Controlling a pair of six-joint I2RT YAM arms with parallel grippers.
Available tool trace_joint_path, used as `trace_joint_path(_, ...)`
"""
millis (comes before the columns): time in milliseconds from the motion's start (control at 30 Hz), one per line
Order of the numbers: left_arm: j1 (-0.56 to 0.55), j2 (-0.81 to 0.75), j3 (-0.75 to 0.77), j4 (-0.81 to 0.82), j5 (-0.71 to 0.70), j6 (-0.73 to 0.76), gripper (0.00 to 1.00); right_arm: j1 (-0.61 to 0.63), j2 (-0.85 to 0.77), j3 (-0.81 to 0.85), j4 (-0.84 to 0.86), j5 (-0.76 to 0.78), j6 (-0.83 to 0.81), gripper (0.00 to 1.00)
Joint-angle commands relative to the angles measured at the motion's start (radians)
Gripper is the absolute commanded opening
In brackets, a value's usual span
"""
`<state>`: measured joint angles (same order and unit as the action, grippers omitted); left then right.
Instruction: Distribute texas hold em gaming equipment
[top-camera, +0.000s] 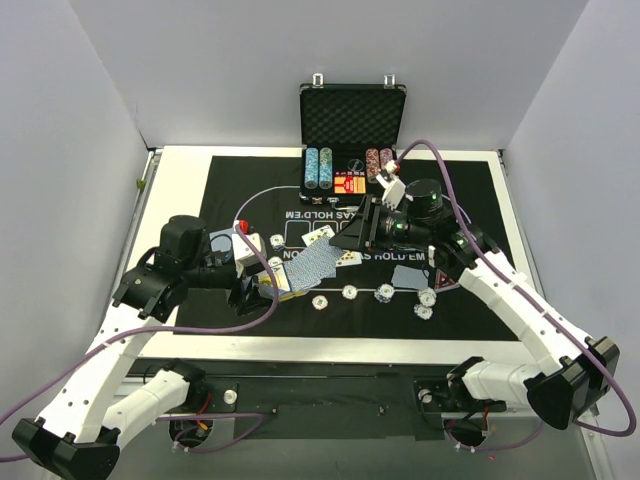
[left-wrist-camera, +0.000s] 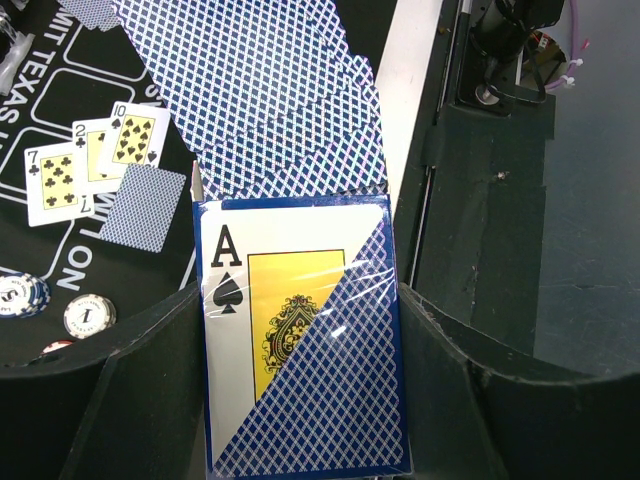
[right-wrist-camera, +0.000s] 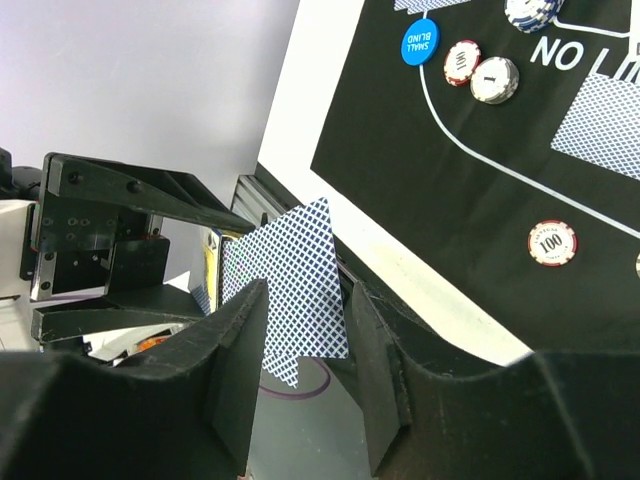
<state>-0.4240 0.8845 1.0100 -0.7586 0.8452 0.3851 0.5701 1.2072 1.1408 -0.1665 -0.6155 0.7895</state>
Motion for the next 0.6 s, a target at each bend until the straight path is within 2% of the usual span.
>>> trace_joint_path(0, -0.004, -0.018, 0.016, 0.053, 0.041, -0.008, 0.00, 0.001, -0.018, 0.045, -0.036, -0.010, -0.019, 0.31)
trace_joint_path(167, -0.004, -0.021, 0.016, 0.053, 0.040, -0.008, 0.00, -0.006, -0.047, 0.037, -0.068, -0.006, -0.027, 0.20)
trace_joint_path(300, -0.004, -0.018, 0.018, 0.054, 0.040, -0.008, 0.00, -0.007, -0.070, 0.037, -0.079, -0.004, -0.024, 0.17)
trace_joint_path(567, -0.004, -0.016, 0.024, 0.050, 0.038, -0.006, 0.00, -0.022, -0.098, 0.011, -0.088, -0.006, -0.006, 0.05)
